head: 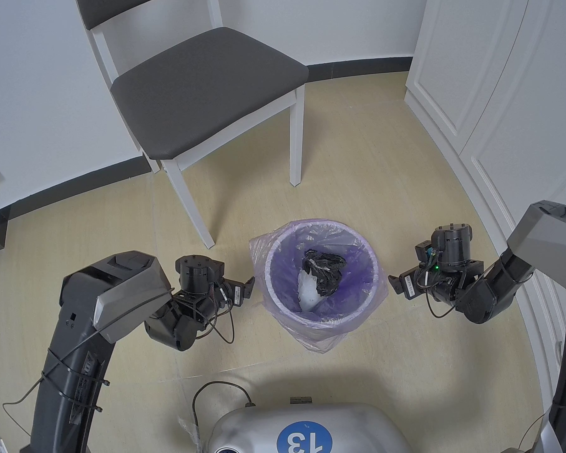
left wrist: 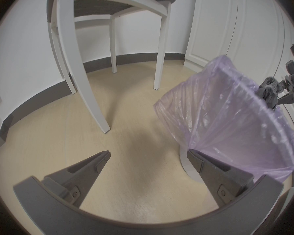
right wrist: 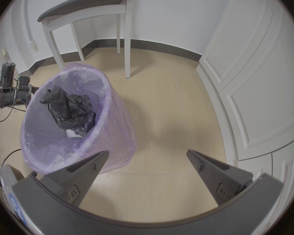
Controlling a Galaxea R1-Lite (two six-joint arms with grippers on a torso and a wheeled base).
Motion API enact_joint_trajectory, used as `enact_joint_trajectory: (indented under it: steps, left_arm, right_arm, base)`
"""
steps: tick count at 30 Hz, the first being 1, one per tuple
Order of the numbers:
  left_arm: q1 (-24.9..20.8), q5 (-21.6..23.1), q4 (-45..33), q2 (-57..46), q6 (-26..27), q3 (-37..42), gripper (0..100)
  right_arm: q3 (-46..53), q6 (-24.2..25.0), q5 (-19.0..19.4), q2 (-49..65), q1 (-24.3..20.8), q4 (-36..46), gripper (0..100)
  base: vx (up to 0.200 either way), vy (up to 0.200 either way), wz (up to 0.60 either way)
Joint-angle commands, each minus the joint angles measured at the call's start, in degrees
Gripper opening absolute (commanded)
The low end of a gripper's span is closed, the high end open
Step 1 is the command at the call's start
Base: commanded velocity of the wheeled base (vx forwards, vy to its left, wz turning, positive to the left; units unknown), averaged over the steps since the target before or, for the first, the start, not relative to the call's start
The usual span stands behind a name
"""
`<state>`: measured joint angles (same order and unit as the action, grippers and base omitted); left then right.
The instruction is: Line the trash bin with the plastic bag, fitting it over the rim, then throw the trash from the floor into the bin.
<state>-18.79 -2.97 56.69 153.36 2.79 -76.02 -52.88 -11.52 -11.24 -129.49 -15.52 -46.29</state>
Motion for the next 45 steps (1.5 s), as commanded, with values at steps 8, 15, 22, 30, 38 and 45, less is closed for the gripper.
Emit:
enact_joint_trajectory:
  steps: [8,15,22,30,38,45]
  left_arm:
    - [-0.11,-0.28,-12.65,7.83,0.37,-17.41,100]
    - [-0.11,-0.63,-19.51,9.59,0.55,-24.61,100]
    - [0.33,-4.06,-19.68,8.36,1.95,-22.50,100]
    - [4.72,-5.02,-11.77,-6.05,4.33,-4.22,100]
    - [3.49,1.92,-7.12,-11.59,-0.95,1.67,100]
    - [1.47,5.26,-5.89,-10.10,-4.11,1.67,100]
  right_arm:
    - [-7.23,-0.43,0.08,-11.75,1.28,0.15,100]
    - [-19.19,-0.43,0.78,-18.52,1.28,7.09,100]
    - [-31.67,0.18,1.84,-22.56,3.21,16.49,100]
    - [-30.26,0.45,1.84,-20.01,4.00,16.76,100]
    - [-20.95,0.53,1.31,-13.95,3.30,13.24,100]
    - [-15.14,0.27,1.13,-10.70,3.30,8.41,100]
  base:
    - [0.000,0.000,0.00]
    - [0.000,0.000,0.00]
    - [0.000,0.000,0.00]
    - [0.000,0.000,0.00]
    - [0.000,0.000,0.00]
    - [0.000,0.000,0.00]
